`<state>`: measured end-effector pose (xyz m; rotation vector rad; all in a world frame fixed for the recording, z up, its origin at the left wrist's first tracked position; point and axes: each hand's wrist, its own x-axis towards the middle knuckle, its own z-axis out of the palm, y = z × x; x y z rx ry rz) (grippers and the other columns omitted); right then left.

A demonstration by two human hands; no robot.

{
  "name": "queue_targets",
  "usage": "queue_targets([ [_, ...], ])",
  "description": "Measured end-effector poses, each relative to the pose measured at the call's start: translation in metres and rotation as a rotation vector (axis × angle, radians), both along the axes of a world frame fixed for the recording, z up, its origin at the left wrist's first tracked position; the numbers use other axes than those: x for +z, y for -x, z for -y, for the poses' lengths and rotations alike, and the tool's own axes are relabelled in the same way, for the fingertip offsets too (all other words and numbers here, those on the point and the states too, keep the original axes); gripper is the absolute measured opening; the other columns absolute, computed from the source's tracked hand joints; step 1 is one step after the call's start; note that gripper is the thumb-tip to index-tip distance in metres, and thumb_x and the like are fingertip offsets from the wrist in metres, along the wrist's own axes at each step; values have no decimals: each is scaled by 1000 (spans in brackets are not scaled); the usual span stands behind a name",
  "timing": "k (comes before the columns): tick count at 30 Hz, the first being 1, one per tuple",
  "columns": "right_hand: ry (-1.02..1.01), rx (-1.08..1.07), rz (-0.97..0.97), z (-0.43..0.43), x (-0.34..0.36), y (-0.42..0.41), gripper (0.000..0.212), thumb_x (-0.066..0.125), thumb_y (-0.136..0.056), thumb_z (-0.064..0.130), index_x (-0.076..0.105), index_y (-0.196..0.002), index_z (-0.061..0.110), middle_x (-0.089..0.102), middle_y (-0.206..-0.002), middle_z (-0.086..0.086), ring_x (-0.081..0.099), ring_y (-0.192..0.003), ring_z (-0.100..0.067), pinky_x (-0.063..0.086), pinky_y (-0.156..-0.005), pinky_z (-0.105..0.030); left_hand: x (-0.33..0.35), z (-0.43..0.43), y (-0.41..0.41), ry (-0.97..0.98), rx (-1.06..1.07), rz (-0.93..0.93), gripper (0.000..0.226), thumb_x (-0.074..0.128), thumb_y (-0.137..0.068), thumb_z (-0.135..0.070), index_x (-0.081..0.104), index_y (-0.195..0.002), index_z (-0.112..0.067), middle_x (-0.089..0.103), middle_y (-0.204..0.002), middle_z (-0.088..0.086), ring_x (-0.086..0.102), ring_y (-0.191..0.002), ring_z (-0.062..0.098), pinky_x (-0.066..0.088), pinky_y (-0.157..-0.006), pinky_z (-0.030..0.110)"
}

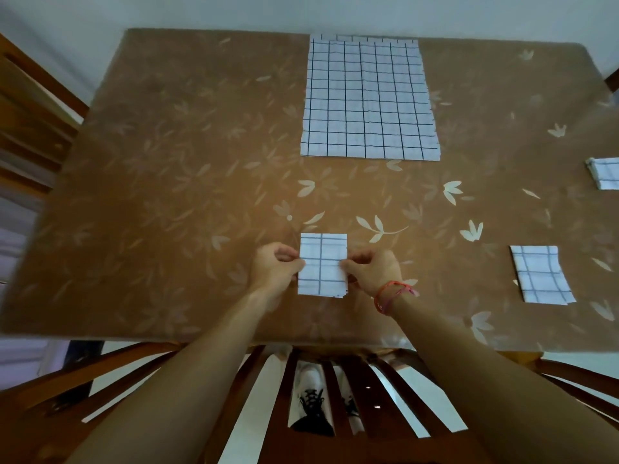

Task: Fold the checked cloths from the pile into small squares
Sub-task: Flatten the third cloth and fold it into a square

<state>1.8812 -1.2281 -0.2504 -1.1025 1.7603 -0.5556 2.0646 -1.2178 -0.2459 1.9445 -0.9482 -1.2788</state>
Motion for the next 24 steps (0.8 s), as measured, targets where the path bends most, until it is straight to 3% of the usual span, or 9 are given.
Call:
queue_targets([
  [4,-42,0,-56,10,-17,-4,18,74,-79,18,67,-65,28,69,-69,6,69,-66,-14,61,-64,-36,-14,9,-1,-31,-13,39,17,76,-77,-4,64,-82,-14,68,-83,3,68,-79,19,58,-62,29],
  [8,-63,-19,-82,16,-34,-5,11,75,-75,24,70,-67,27,71,-70,7,69,-69,-15,61,-67,-38,-26,16,-2,-29,-45,83,19,80,-74,-9,63,-77,-18,69,-82,6,68,-78,26,60,-71,43],
  [16,-63,-15,-112,27,-54,-8,5,74,-76,29,72,-72,27,70,-71,10,69,-71,-15,60,-71,-37,-39,24,-4,21,-145,213,10,75,-81,-14,70,-88,-17,66,-83,-6,65,-80,15,59,-75,43],
  [20,-42,1,-119,27,-57,-9,7,72,-77,30,75,-80,25,71,-75,10,69,-73,-14,60,-72,-37,-41,25,-3,48,-166,277,15,74,-83,-15,73,-97,-12,71,-91,-1,64,-83,13,57,-74,31],
  [22,-28,2,-132,26,-57,-9,7,71,-78,29,75,-81,24,71,-74,10,68,-72,-14,60,-71,-36,-40,25,-2,58,-184,318,16,73,-84,-15,73,-98,-10,69,-91,-2,61,-83,9,47,-67,15],
  [24,-14,5,-142,26,-57,-9,7,71,-78,29,75,-81,24,71,-75,9,68,-71,-13,60,-70,-35,-40,24,-2,61,-181,328,14,73,-84,-15,72,-97,-10,66,-87,-4,58,-79,6,39,-61,10],
])
